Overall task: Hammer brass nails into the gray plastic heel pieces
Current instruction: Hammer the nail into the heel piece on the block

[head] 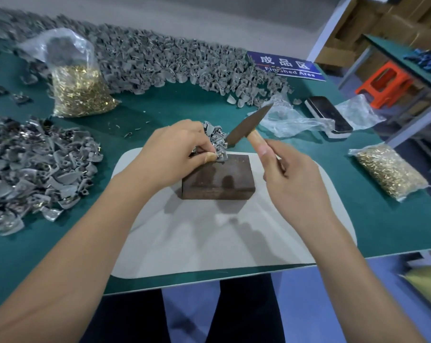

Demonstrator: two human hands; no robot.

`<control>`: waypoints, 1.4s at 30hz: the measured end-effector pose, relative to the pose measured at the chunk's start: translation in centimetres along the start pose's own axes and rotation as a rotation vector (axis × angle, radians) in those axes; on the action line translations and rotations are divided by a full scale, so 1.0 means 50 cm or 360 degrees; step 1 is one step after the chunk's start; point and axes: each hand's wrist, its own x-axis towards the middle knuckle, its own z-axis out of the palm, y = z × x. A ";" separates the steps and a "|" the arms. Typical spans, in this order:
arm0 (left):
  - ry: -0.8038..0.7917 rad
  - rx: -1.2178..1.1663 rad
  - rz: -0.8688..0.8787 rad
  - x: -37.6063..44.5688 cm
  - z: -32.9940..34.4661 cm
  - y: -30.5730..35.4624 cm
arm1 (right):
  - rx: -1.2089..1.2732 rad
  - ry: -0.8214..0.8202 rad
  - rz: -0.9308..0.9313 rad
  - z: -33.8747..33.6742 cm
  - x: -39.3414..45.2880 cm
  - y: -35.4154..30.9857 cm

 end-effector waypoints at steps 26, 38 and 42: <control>0.0049 0.0073 -0.0012 0.001 0.002 -0.005 | -0.0146 0.0075 -0.0005 0.024 0.005 -0.004; 0.0025 0.0073 -0.0052 0.002 -0.001 -0.006 | -0.0306 -0.0036 -0.0016 0.019 0.000 0.000; 0.0037 0.0088 -0.0042 0.001 0.001 -0.009 | -0.0265 -0.0043 0.0001 0.015 0.004 -0.006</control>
